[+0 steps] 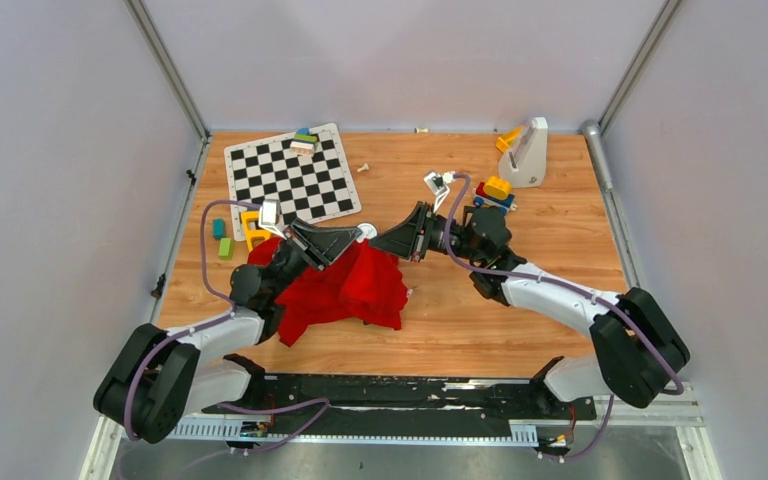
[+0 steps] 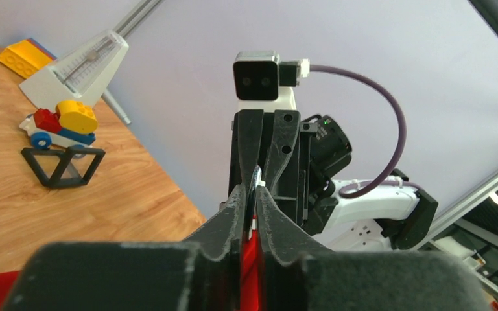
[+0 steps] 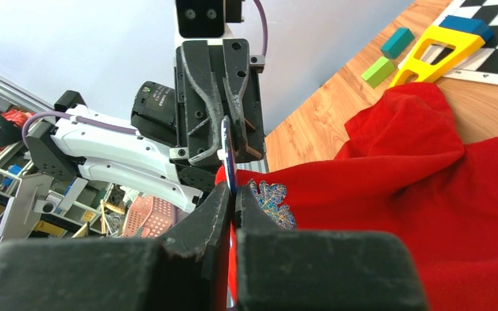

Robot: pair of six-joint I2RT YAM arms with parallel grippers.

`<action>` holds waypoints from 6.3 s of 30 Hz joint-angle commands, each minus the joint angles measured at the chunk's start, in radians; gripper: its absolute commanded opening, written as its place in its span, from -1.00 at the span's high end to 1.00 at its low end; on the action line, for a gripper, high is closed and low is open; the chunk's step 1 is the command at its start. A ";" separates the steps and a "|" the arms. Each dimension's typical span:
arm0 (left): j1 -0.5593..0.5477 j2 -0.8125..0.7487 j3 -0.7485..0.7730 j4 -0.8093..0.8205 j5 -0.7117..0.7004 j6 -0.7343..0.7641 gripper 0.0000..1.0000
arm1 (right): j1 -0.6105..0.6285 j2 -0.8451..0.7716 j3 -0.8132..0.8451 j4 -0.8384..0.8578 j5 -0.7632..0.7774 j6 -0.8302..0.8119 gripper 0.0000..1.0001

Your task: Remove the brooch from the garment

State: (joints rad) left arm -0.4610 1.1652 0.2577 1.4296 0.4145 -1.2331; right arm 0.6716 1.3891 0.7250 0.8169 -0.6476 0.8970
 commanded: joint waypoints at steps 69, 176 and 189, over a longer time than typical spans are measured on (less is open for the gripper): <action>0.183 -0.253 0.223 -0.743 0.476 0.273 1.00 | -0.052 0.053 0.265 -0.459 -0.301 -0.106 -0.03; 0.064 -0.360 0.151 -0.735 0.496 0.413 1.00 | 0.025 0.239 0.415 -0.712 -0.028 -0.043 0.87; 0.042 -0.369 0.124 -0.625 0.502 0.364 1.00 | 0.015 0.239 0.398 -0.680 -0.083 -0.064 0.87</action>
State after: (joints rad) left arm -0.3279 0.8242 0.3523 0.6025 0.7166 -0.8021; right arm 0.6765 1.5845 1.0958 0.0616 -0.8654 0.8463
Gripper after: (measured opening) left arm 0.007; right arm 0.130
